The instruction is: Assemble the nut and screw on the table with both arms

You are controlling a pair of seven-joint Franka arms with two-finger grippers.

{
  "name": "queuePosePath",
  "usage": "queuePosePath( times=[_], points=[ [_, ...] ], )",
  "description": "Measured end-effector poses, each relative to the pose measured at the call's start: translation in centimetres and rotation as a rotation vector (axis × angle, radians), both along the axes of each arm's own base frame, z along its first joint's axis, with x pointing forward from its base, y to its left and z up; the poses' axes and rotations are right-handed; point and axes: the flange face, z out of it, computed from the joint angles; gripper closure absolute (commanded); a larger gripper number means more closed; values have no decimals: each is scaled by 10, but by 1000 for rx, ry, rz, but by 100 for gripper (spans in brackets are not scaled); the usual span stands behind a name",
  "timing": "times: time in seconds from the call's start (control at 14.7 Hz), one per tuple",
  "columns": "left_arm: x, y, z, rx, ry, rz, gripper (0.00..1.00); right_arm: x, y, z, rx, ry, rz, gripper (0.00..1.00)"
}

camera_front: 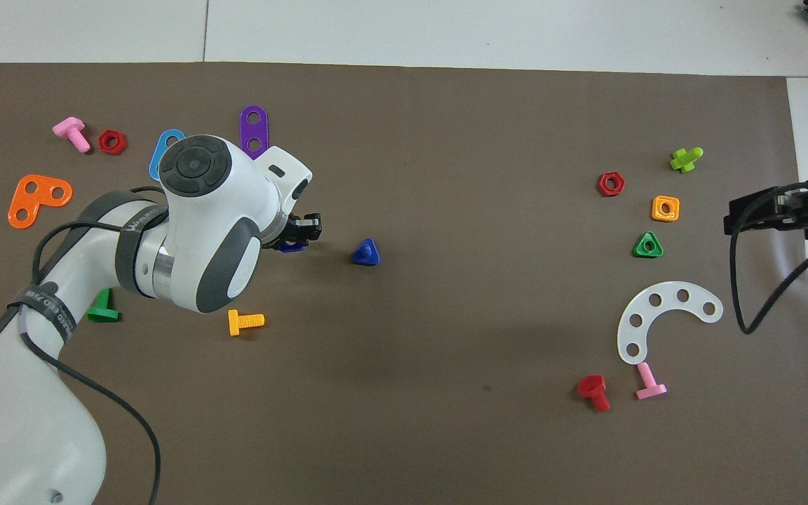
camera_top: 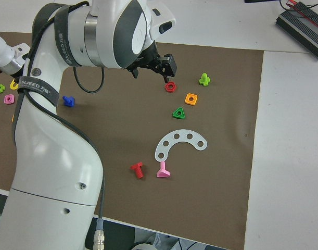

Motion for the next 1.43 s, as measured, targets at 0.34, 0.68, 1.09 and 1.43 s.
queuePosePath(
  times=[0.34,0.68,1.09,1.43],
  points=[
    [-6,-40,-11,0,9,39,72,-1,-5,-4,0,9,-9,0],
    [-10,-56,-18,2,16,54,72,-1,-5,-4,1,10,-9,0],
    [-14,-65,-19,1,15,68,73,-1,-5,-5,1,11,-9,0],
    [-9,-64,-28,-5,3,77,74,-1,-5,-5,1,11,-9,0]
  ],
)
